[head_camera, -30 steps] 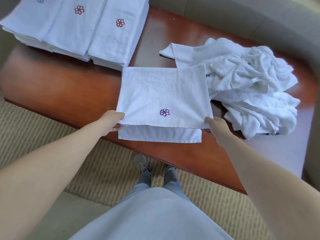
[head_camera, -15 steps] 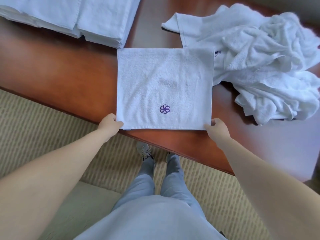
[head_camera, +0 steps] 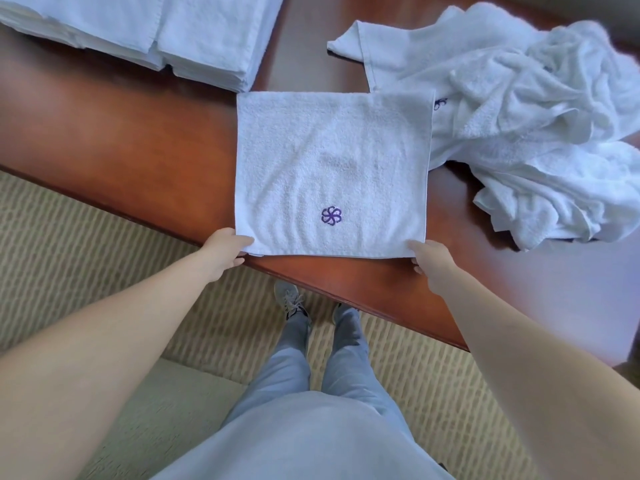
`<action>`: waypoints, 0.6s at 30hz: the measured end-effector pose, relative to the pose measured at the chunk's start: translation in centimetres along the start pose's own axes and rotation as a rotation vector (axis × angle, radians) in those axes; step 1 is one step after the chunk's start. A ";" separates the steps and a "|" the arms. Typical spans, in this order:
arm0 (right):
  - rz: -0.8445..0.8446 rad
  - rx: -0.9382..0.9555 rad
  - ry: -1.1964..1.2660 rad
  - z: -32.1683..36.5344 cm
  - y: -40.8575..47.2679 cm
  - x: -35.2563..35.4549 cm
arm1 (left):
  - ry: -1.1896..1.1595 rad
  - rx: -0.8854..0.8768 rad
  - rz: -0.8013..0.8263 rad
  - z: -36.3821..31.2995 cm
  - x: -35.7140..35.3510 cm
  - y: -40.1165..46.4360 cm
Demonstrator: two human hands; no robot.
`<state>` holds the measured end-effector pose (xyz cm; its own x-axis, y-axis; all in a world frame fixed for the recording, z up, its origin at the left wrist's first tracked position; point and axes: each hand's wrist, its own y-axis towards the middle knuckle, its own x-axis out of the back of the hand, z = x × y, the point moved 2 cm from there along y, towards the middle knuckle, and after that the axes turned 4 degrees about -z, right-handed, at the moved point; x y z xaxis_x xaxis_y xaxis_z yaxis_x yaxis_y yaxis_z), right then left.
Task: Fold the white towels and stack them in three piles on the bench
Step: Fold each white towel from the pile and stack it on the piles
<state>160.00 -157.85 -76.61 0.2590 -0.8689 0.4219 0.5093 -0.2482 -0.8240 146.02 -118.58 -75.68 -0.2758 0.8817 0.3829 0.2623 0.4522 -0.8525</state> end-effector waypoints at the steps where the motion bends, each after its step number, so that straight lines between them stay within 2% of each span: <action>1: 0.014 -0.013 0.038 0.2 -0.2 0.1 | -0.061 0.007 0.019 -0.2 0.1 -0.4; 5: 0.069 -0.037 0.114 2.3 -2.0 1.3 | -0.195 -0.009 0.030 -2.4 1.0 -2.3; 10: 0.022 0.218 0.194 10.1 -6.5 4.5 | -0.376 -0.136 -0.003 -9.3 4.7 -6.6; 15: 0.059 0.374 0.366 18.9 -13.3 7.5 | -0.578 -0.266 0.080 -17.9 8.6 -12.6; 18: 0.101 0.429 0.484 21.8 -17.3 9.5 | -0.701 -0.337 0.181 -21.4 10.8 -16.2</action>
<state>171.57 -152.48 -50.05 -0.0253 -0.9984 0.0496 0.8102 -0.0495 -0.5840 158.58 -113.52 -50.18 -0.6900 0.7059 -0.1598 0.5934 0.4254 -0.6833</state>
